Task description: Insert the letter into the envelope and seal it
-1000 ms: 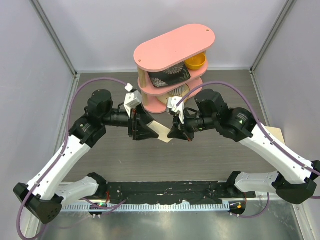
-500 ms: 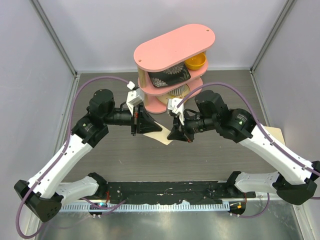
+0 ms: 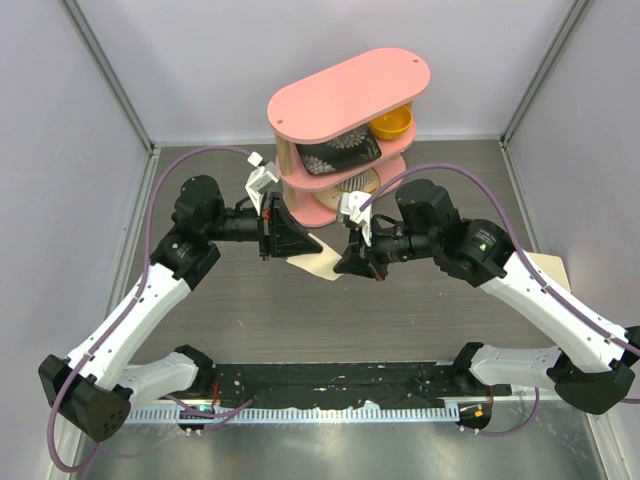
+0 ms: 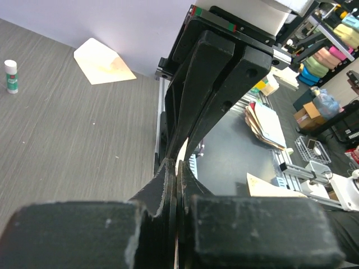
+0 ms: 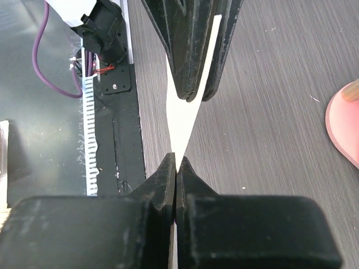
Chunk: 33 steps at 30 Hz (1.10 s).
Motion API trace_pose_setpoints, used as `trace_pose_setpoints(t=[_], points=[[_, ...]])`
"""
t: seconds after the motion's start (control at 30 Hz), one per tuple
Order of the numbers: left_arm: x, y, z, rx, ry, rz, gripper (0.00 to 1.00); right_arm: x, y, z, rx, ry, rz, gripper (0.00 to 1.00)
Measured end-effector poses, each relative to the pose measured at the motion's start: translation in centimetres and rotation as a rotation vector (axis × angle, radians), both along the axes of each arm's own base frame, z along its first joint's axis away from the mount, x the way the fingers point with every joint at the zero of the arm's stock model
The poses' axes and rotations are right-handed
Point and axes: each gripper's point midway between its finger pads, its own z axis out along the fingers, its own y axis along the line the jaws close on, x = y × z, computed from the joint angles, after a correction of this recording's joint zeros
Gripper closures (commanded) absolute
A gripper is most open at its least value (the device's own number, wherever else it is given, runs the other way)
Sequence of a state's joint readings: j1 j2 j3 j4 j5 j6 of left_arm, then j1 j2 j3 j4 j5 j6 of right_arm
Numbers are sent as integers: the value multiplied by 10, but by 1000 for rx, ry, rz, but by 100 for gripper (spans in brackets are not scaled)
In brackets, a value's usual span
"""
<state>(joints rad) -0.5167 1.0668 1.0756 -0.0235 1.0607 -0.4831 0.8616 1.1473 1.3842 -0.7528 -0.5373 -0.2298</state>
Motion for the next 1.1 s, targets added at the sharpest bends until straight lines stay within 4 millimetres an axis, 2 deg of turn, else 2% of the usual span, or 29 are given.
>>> trace_pose_setpoints(t=[0.03, 0.07, 0.17, 0.23, 0.33, 0.43, 0.5, 0.53, 0.6, 0.7, 0.87, 0.93, 0.97, 1.0, 1.03, 1.1], points=[[0, 0, -1, -6, 9, -2, 100, 1, 0, 0, 2, -2, -2, 99], [1, 0, -1, -11, 18, -3, 91, 2, -1, 0, 4, -3, -6, 99], [3, 1, 1, -25, 40, -3, 50, 4, -3, -2, 8, 7, -19, 99], [14, 5, 6, -42, 46, 33, 41, 4, -10, -5, 3, 33, -35, 99], [27, 13, 12, -74, 68, 93, 39, 10, -20, -2, 21, 56, -80, 99], [33, 20, 6, -103, 106, 145, 38, 18, -27, 9, 70, 81, -131, 99], [35, 22, 2, -120, 128, 167, 37, 21, -27, 18, 118, 99, -152, 99], [36, 22, 0, -132, 149, 177, 31, 21, -27, 22, 147, 114, -159, 99], [38, 21, 0, -160, 180, 184, 26, 20, -25, 26, 192, 145, -167, 99], [44, 18, 4, -210, 222, 184, 25, 23, -21, 33, 257, 201, -181, 99], [47, 10, 7, -268, 284, 168, 27, 30, -14, 40, 334, 251, -197, 99], [43, 6, 11, -284, 290, 148, 35, 31, -12, 40, 353, 268, -199, 99], [40, 5, 14, -292, 288, 139, 42, 31, -10, 40, 363, 277, -199, 99], [38, 5, 17, -300, 286, 131, 58, 31, -9, 40, 370, 285, -199, 99], [37, 4, 19, -308, 283, 126, 66, 32, -9, 40, 377, 292, -199, 99], [36, 4, 23, -321, 281, 120, 100, 32, -7, 42, 388, 301, -197, 99]])
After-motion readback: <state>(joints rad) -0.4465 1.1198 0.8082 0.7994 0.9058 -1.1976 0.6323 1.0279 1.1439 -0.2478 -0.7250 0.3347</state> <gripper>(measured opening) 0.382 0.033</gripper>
